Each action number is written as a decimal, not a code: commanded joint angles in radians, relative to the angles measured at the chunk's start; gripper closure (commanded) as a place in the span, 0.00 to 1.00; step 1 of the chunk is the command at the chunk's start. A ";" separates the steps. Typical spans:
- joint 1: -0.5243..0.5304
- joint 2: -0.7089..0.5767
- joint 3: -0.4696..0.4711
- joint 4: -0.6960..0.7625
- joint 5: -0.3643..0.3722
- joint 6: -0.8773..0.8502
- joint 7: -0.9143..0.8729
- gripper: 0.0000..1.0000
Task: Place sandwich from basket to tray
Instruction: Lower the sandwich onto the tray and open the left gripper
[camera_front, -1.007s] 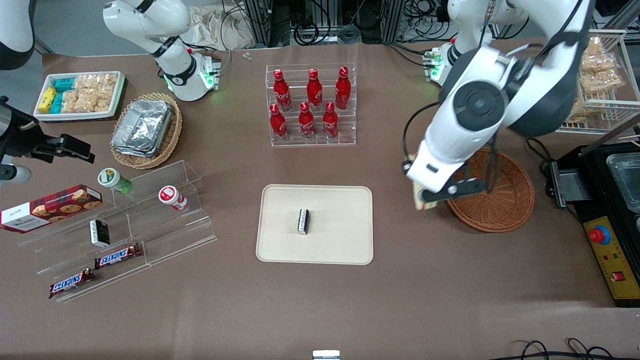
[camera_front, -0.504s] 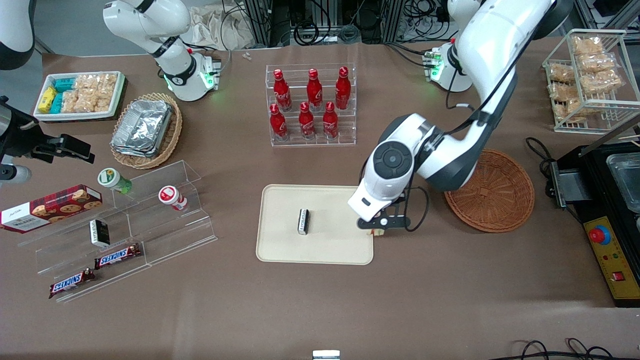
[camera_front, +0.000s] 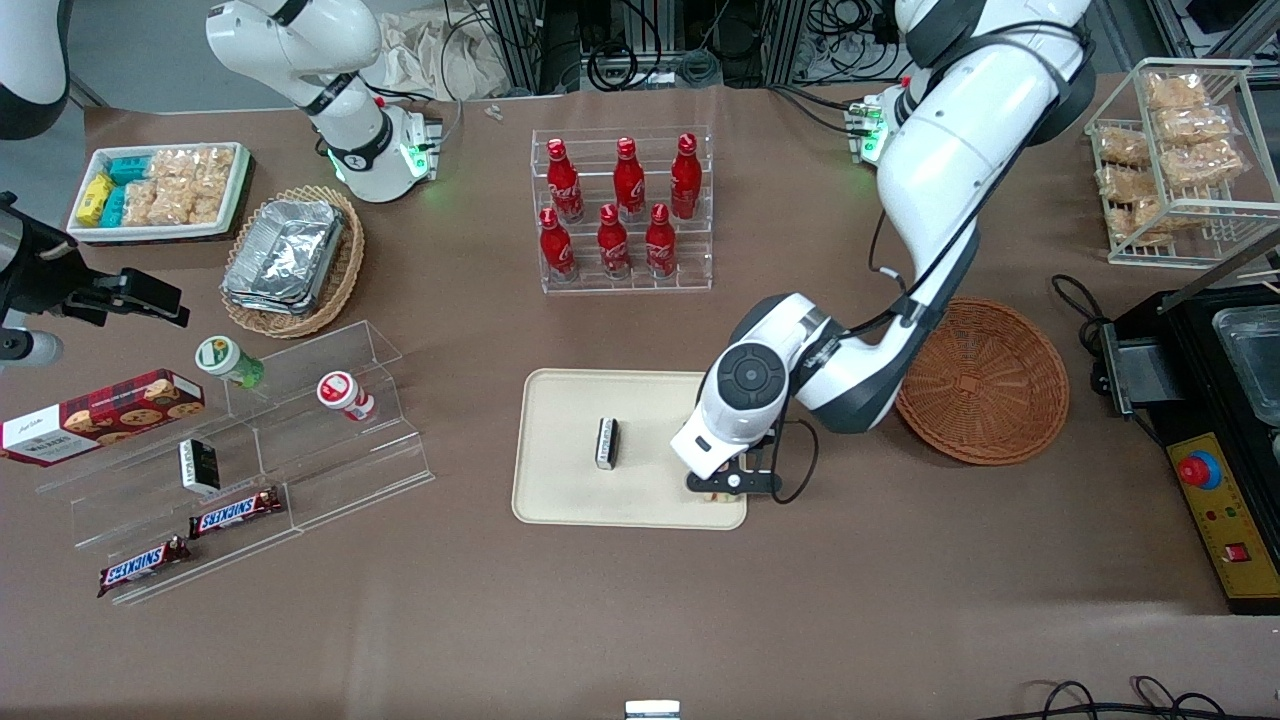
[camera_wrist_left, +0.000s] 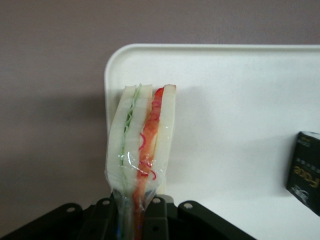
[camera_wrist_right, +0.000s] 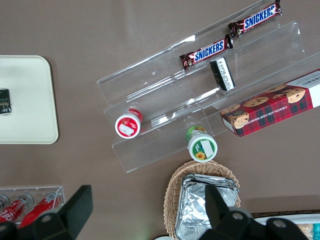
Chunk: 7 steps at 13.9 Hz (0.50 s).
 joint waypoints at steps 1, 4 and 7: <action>-0.036 0.049 0.002 0.051 0.041 0.003 -0.016 1.00; -0.041 0.066 0.002 0.048 0.043 0.005 -0.018 0.52; -0.044 0.063 0.002 0.051 0.041 0.003 -0.039 0.00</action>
